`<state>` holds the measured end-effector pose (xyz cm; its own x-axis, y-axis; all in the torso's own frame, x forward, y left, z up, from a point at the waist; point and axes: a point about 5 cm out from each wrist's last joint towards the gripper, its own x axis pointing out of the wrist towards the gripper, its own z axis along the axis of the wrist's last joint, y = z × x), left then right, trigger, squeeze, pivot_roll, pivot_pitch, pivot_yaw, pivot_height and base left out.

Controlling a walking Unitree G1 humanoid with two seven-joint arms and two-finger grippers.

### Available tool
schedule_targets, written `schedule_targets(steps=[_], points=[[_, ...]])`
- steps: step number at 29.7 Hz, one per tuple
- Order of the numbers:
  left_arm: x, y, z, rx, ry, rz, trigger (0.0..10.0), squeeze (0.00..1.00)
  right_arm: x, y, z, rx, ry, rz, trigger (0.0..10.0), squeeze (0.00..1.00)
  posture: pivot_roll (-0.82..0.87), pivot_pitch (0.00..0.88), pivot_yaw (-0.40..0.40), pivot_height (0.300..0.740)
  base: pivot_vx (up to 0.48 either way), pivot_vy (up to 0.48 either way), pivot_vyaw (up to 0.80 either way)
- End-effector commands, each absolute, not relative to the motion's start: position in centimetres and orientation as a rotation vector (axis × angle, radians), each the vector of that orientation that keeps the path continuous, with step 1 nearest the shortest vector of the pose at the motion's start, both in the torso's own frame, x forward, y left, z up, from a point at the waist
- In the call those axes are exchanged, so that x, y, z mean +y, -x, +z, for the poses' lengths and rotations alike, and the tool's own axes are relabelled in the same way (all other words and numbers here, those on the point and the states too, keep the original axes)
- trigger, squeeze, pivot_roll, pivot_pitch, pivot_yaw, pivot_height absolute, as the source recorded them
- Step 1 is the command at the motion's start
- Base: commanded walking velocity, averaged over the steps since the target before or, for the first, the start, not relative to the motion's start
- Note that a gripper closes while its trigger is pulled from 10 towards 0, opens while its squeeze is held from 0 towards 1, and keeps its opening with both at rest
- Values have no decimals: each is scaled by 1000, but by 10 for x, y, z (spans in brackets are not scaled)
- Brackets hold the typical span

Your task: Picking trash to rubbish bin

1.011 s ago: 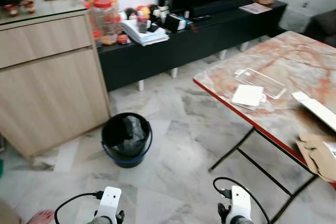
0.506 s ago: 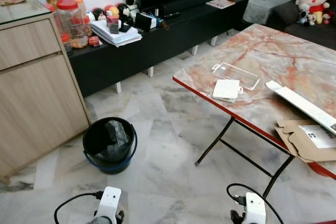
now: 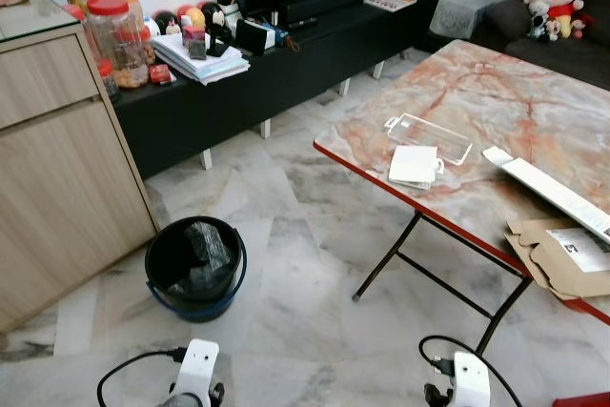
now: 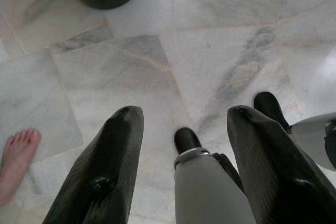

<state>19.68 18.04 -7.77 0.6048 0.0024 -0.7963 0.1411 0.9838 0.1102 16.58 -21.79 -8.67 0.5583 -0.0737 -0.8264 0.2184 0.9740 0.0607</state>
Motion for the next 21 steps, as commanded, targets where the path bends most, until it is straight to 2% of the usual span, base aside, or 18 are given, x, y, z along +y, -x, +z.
schedule_targets(steps=[1,4,7,12,17,21], points=[[178,-194,-79,935,-191,-109,10000,0,-220,-165,-86,962,-166,-190,10000,0,6,36,-87,740,0,0,-750],[177,-193,-80,941,-216,-124,10000,0,-221,-163,-87,967,-165,-191,10000,0,9,28,-88,740,0,0,-748],[177,-193,-81,943,-221,-128,10000,0,-224,-160,-88,970,-164,-194,10000,0,11,23,-88,740,0,-308,-750],[177,-191,-82,952,-246,-144,10000,0,-232,-152,-89,975,-156,-197,10000,0,13,6,-87,740,0,0,-751],[177,-188,-83,964,-269,-155,10000,0,-231,-153,-89,974,-153,-193,10000,0,11,0,-82,740,0,-446,-756],[177,-189,-83,961,-251,-144,10000,0,-225,-158,-88,968,-156,-187,10000,0,11,0,-81,740,0,0,-756]])
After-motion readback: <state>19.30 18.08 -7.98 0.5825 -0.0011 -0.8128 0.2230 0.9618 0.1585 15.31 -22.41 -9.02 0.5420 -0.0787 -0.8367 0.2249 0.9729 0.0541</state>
